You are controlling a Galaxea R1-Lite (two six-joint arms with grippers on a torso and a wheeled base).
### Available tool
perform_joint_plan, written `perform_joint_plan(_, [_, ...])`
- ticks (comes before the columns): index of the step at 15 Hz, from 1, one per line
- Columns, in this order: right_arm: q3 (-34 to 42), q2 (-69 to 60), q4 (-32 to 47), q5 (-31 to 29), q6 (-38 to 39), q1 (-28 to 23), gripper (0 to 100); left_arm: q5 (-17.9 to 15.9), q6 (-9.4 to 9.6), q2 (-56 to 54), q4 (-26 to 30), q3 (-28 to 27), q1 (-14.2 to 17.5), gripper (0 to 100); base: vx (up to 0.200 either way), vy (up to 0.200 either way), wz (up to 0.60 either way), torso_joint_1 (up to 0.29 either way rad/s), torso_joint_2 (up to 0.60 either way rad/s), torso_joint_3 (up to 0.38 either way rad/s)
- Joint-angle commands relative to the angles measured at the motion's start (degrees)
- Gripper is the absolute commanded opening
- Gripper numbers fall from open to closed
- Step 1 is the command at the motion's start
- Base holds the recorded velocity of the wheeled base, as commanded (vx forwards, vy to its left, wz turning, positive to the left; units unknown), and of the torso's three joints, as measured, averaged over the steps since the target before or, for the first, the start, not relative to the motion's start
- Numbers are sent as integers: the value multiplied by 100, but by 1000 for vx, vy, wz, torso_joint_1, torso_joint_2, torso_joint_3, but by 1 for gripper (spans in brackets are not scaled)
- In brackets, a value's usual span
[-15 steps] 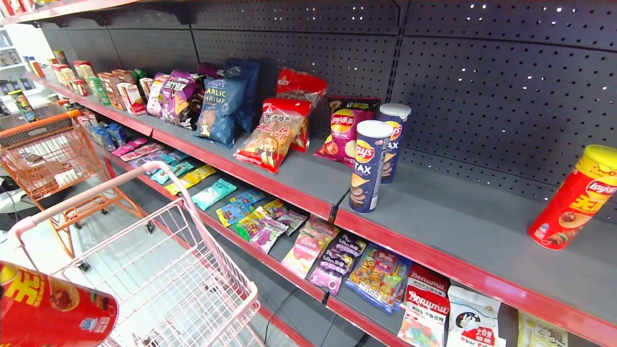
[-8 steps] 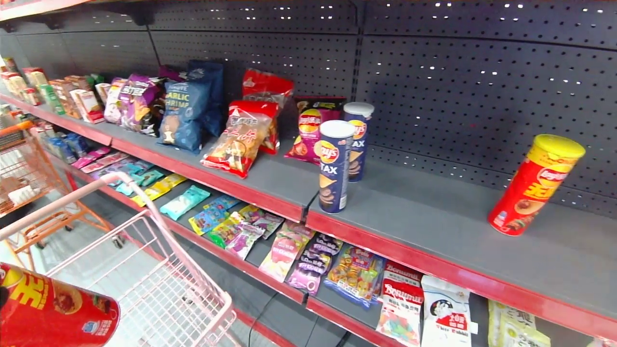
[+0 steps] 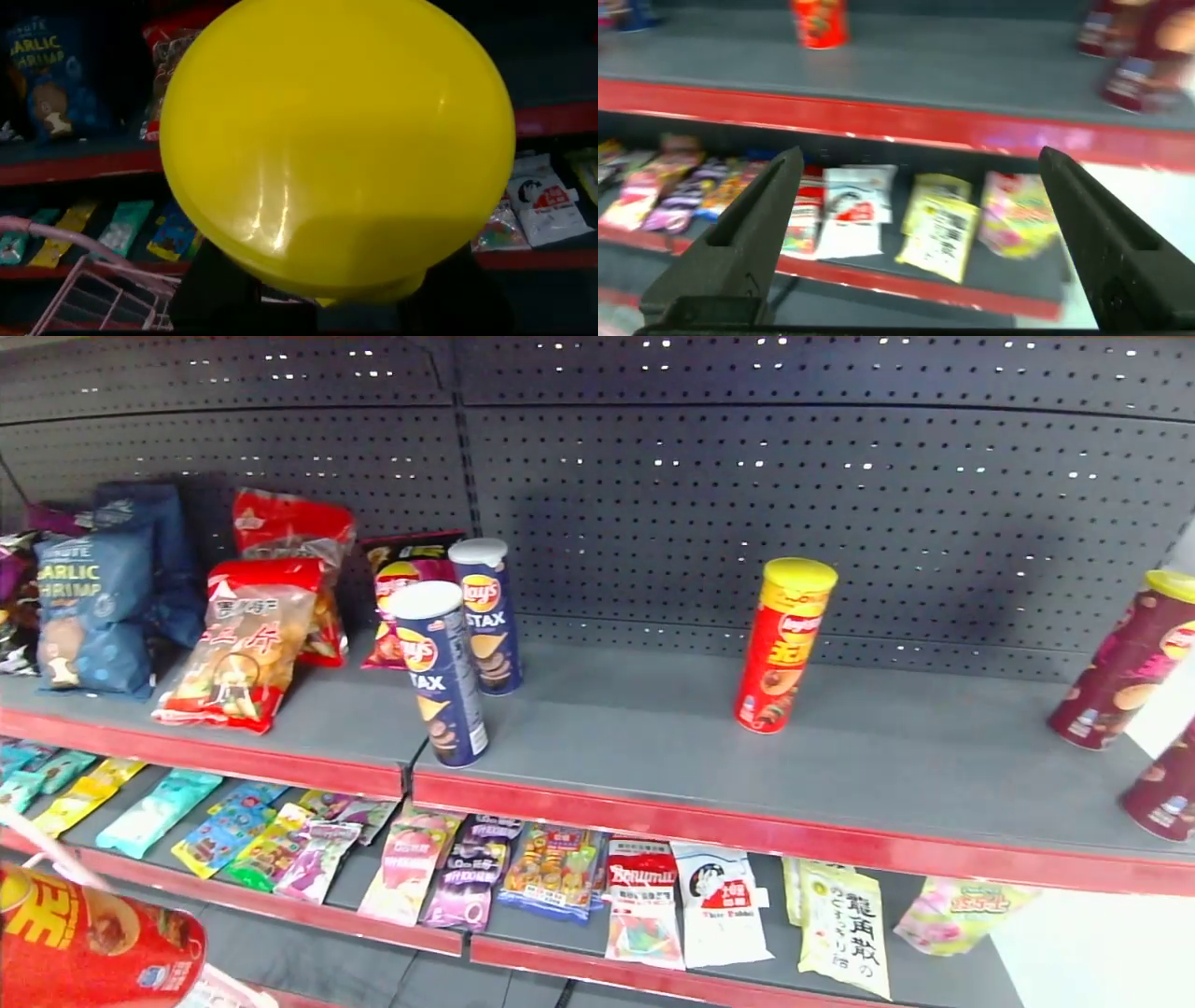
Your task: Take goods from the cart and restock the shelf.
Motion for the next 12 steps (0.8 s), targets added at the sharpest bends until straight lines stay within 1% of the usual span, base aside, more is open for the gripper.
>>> perform_joint_plan(1, [0,2,-2,5,-14,-2,100,-4,-22,-311,98,70,-12,0,0,0,0,0,0,0])
perform_joint_plan(4, [0,2,-2,5,-14,-2,100,-30,-14,-654,432,70,-12,0,0,0,0,0,0,0])
perform_joint_plan(6, [0,38,6,23,-58,15,100,-13,-22,-865,485,87,-12,0,0,0,0,0,0,0])
perform_joint_plan(7, [-9,73,-2,163,-154,42,100,-4,-31,-970,494,96,-12,0,0,0,0,0,0,0])
perform_joint_plan(8, [-70,99,-38,427,-189,50,100,5,-40,-988,494,105,-12,0,0,0,0,0,0,0])
perform_joint_plan(9, [-1573,1664,-11,1095,-49,15,100,14,-49,-1023,494,131,-12,0,0,0,0,0,0,0])
perform_joint_plan(10, [-2303,2490,-11,1455,-110,94,100,22,-49,-1032,494,166,-12,0,0,0,0,0,0,0])
perform_joint_plan(11, [-2303,2490,-11,1455,-110,94,100,22,-49,-1032,494,166,-12,0,0,0,0,0,0,0])
perform_joint_plan(12, [-2171,3325,-29,2281,-1367,569,100,40,-49,-988,485,210,-3,0,0,0,0,0,0,0])
